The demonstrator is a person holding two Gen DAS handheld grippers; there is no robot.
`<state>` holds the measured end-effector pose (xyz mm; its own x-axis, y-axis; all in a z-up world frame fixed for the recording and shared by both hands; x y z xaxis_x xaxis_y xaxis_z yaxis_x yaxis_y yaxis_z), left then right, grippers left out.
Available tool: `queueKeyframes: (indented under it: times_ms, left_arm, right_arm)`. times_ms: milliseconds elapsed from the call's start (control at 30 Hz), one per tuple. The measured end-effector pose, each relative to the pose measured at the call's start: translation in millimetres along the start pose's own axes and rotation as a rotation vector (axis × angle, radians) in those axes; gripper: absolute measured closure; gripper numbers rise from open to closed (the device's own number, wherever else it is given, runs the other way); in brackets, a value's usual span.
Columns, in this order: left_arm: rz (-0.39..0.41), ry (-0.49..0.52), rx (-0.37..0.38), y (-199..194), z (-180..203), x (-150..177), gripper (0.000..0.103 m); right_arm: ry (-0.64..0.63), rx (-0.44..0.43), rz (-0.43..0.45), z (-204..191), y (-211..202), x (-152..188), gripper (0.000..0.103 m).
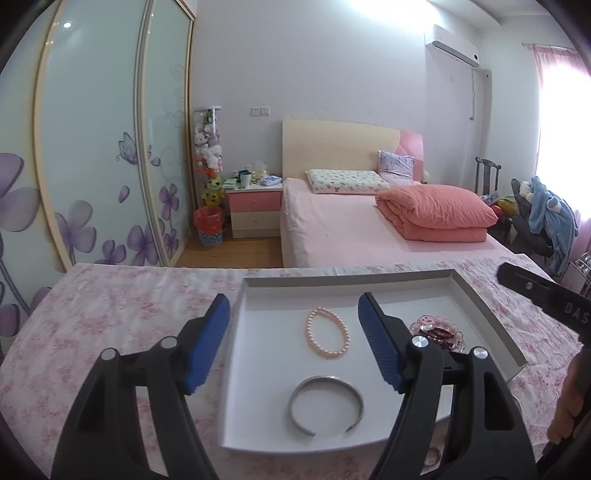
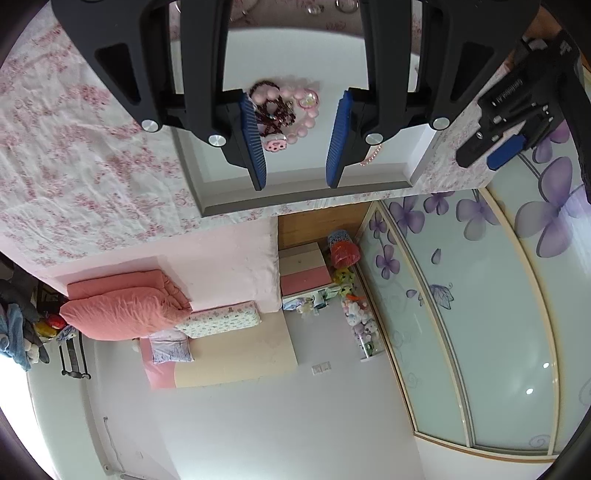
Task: Organize jewelry
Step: 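Open both tools to release the bangle and bracelet into the tray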
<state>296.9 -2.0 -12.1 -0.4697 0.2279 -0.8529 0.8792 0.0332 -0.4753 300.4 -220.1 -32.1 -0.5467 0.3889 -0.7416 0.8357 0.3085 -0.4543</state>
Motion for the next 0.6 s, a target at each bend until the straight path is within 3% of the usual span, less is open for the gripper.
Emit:
queueKeyframes:
  times_ms: [233,467,600]
  left_arm:
    - [0.011,0.001,0.009,-36.4,1.7,14.9,0.033]
    - [-0.011,0.041,0.101,-68.7,25.7,41.1,0.030]
    - [-0.069,0.087,0.174,-73.8,44.2,62.9,0.030]
  right_arm:
    - [-0.032,0.012,0.011,4.1,-30.7,11.4,0.068]
    - [-0.047,0.026,-0.017,14.9,-58.7,34.6,0.068]
    - [-0.045,0.049,-0.056,27.7,-67.7,54.6,0.068]
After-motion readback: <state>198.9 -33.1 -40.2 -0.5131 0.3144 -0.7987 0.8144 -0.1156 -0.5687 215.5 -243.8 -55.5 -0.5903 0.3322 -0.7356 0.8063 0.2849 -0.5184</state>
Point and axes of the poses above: each gripper's, at about its wrist camera, not at the fingertips, and y roughly the way its jaws point, z to its right, x to its underside, the point moved 1 cm from there along y, roughly the way its jaws point, and after that the axes turned 15 degrees about y, right-handed, at the moved point
